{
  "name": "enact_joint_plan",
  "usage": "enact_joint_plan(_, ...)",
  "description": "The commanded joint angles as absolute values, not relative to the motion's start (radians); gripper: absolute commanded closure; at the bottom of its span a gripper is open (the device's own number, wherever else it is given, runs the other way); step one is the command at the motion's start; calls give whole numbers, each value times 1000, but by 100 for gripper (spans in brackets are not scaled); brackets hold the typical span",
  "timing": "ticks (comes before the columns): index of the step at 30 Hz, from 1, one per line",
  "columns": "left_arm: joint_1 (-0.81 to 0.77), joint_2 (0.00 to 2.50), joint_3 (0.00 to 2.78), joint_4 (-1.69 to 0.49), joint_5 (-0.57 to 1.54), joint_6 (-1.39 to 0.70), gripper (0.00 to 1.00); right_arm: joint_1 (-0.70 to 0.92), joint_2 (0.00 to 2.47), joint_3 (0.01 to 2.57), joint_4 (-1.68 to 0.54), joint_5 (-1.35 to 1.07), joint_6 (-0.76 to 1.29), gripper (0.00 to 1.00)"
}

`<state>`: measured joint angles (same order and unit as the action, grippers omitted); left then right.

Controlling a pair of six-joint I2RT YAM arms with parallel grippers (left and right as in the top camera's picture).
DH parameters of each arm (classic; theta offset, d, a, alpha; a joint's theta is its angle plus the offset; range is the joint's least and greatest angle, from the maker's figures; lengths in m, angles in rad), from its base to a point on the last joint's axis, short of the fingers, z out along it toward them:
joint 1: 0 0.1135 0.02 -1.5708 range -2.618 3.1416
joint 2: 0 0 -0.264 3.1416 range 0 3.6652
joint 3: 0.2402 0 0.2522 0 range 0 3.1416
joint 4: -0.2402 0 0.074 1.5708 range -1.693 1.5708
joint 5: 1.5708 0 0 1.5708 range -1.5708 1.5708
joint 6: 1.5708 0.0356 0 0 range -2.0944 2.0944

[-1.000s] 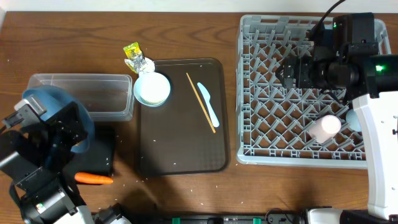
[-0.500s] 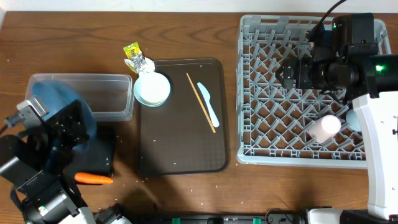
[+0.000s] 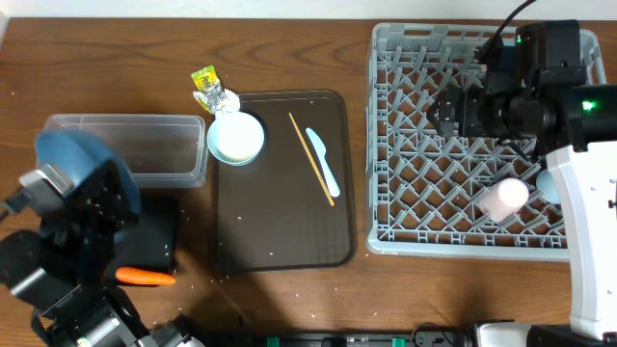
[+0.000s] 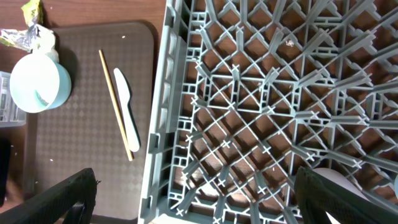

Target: Sort waste into correct bins and load items into the dishwasher rack

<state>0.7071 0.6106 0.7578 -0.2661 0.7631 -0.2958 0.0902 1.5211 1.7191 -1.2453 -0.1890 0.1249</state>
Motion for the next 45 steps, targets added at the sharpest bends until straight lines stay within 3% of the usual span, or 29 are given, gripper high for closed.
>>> enact_joint_plan(1,712,585,784,-233,824,-312,94,99,1523,1718,-1250,-187,115,5)
enact_joint_plan(5,712,626,754,-319,698,-328,94,99,1523,1718,-1251,-187,115,5)
enact_joint_plan(9,712,628,764,-142,915,-339,93,99,1523,1718,-1255,-187,115,5)
enact_joint_plan(14,715,654,749,-310,594,-408,94,99,1523,1718,-1258,-187,115,5)
enact_joint_plan(17,719,655,750,-228,731,-400,93,99,1523,1718,-1258,-187,115,5)
enact_joint_plan(20,719,661,748,-296,586,-337,94,99,1523,1718,-1259,-187,115,5)
enact_joint_plan(22,730,664,749,-242,719,-385,94,99,1523,1718,-1257,-187,115,5)
enact_joint_plan(24,732,653,749,-14,965,-369,94,99,1523,1718,-1258,-187,115,5)
enact_joint_plan(28,733,618,749,135,956,-391,94,99,1523,1718,-1264,-187,115,5)
enact_joint_plan(34,735,618,749,-4,883,-402,94,99,1523,1718,-1261,-187,115,5)
enact_joint_plan(39,735,619,746,-270,614,-470,94,99,1523,1718,-1261,-187,115,5)
enact_joint_plan(45,735,617,742,-299,578,-546,94,99,1523,1718,-1260,-187,115,5)
